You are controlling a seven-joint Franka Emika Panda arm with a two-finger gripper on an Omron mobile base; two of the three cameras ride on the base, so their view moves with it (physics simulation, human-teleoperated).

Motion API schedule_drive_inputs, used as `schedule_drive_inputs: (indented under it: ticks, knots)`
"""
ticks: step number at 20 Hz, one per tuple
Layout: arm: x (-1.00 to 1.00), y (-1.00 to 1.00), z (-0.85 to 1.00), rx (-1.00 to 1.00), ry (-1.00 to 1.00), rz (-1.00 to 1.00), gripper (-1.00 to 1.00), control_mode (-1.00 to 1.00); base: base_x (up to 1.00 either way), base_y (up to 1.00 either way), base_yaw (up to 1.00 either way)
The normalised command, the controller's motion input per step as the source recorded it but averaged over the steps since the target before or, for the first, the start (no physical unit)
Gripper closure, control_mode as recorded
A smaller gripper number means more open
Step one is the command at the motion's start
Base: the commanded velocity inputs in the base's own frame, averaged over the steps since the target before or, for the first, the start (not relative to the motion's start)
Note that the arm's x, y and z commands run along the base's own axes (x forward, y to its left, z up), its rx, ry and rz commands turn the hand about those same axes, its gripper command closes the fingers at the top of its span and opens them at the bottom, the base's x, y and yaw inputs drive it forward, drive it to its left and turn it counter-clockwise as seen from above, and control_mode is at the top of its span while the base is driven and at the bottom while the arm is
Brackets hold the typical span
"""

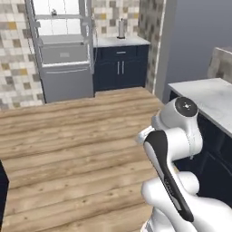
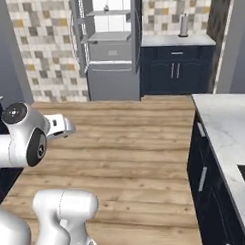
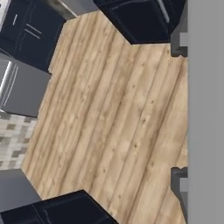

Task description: Take a sugar cube from the saucer and place it inside the coffee. Then, grab milk from the fridge and place it next to the coffee on the counter to sweeten the coffee.

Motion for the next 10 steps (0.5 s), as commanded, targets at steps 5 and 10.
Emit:
schedule_drive_inputs:
  ticks: [5, 10]
  knots:
    - [0.00, 0.00, 0.00, 0.00, 0.00, 0.00, -1.00, 1.00, 1.00, 0.36, 0.02]
    - [0.00, 0.00, 0.00, 0.00, 0.00, 0.00, -1.00, 1.00, 1.00, 0.28, 0.00]
